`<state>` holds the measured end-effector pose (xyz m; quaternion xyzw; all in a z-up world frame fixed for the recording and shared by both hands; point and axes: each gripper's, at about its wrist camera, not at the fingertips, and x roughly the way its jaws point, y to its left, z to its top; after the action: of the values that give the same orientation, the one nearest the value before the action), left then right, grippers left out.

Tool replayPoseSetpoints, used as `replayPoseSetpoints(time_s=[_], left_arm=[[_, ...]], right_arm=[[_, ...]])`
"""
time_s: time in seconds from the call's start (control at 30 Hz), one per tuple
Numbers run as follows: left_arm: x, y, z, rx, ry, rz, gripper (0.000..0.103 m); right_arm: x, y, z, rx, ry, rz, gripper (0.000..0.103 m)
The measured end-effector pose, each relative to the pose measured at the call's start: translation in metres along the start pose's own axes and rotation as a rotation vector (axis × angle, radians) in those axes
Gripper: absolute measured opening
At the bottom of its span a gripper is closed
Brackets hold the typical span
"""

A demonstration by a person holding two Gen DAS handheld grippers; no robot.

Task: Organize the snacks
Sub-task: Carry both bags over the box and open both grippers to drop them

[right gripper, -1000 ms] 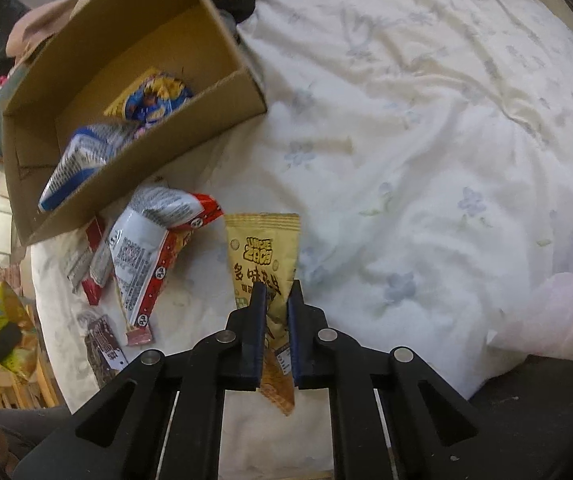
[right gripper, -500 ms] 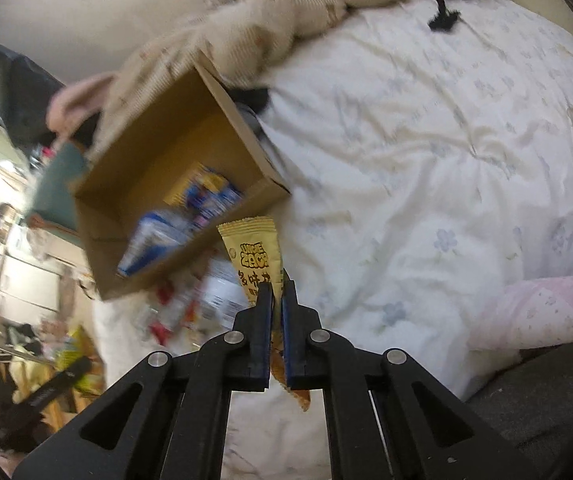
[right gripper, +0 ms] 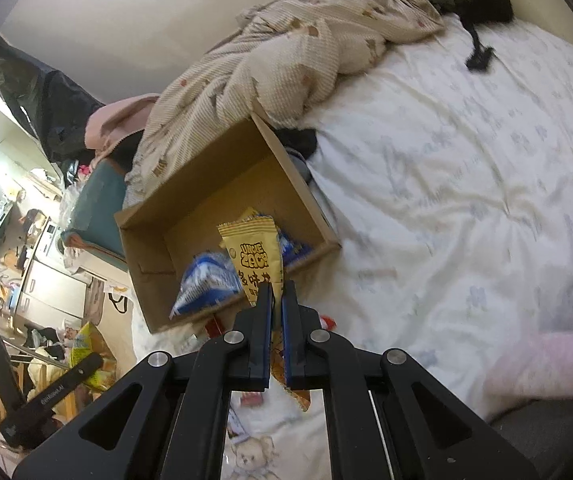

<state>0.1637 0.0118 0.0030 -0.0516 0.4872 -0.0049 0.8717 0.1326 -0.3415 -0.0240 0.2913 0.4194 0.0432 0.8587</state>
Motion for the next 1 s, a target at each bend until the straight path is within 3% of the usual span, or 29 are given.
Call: replayPoseSetpoints(time_s=[0.3,0.4,0.53,0.7,0.83,1.0], left_arm=[[0.016,-0.022,0.056,0.027,-0.056,-0.002,0.032],[0.027,-0.039,0.064,0.096,-0.086,0.014,0.032],[0.041,-0.052,0.068,0.136,-0.118,0.023,0.032],[0.071,-0.056,0.060,0.207,-0.158,0.058,0.032],[0.090,-0.051,0.058,0.193,-0.113,0.018,0.032],[0.090,-0.056,0.056,0.180,-0.148,0.014,0.032]], right_arm=[[0.021,0.020,0.049,-0.053,-0.040,0.006,0.004],[0.033,0.029,0.063,-0.086,-0.047,0.003,0.004],[0.054,0.037,0.074,-0.125,-0.044,-0.002,0.004],[0.090,0.028,0.061,-0.151,0.020,-0.048,0.004],[0.105,0.028,0.057,-0.162,0.058,-0.039,0.004],[0.107,0.036,0.060,-0.173,0.047,-0.009,0.004]])
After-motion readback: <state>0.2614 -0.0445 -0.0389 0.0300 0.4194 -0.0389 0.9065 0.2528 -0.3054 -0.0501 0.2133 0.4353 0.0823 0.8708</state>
